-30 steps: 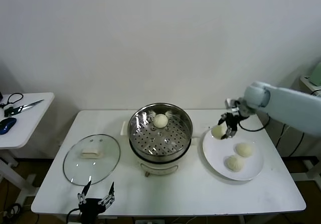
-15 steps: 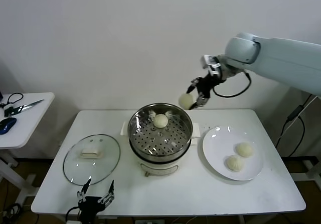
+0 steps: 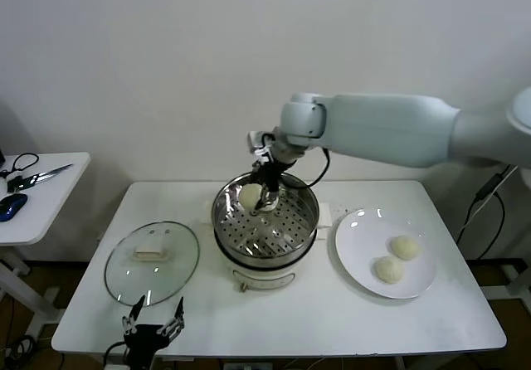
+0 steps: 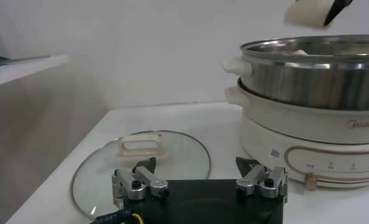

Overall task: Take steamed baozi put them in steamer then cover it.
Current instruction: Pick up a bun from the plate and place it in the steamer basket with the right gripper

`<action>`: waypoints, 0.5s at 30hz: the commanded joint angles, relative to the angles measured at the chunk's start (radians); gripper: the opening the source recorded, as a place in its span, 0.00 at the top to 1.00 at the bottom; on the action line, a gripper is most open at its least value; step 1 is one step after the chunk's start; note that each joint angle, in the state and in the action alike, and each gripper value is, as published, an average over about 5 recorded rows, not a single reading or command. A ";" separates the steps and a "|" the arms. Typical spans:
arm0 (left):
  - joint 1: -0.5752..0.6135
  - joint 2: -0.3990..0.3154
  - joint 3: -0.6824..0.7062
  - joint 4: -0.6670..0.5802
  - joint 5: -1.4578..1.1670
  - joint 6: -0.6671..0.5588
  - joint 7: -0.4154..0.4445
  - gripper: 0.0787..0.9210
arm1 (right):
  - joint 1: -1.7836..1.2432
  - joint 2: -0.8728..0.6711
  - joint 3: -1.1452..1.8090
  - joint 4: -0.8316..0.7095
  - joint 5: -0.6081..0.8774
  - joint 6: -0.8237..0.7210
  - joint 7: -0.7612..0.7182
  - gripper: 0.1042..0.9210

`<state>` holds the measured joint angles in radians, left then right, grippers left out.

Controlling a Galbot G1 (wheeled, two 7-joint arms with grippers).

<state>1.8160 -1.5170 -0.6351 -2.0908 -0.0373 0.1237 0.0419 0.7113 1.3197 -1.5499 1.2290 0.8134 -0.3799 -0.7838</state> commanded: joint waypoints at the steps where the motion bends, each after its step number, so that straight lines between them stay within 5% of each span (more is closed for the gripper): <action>1: 0.001 0.000 -0.001 0.002 -0.001 0.000 -0.002 0.12 | -0.141 0.101 0.009 -0.104 -0.058 -0.032 0.053 0.28; 15: 0.001 -0.003 -0.001 0.001 0.000 0.003 -0.003 0.12 | -0.174 0.101 0.041 -0.116 -0.078 -0.049 0.078 0.25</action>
<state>1.8170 -1.5212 -0.6362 -2.0933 -0.0370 0.1286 0.0395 0.5757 1.4001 -1.5205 1.1334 0.7525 -0.4214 -0.7212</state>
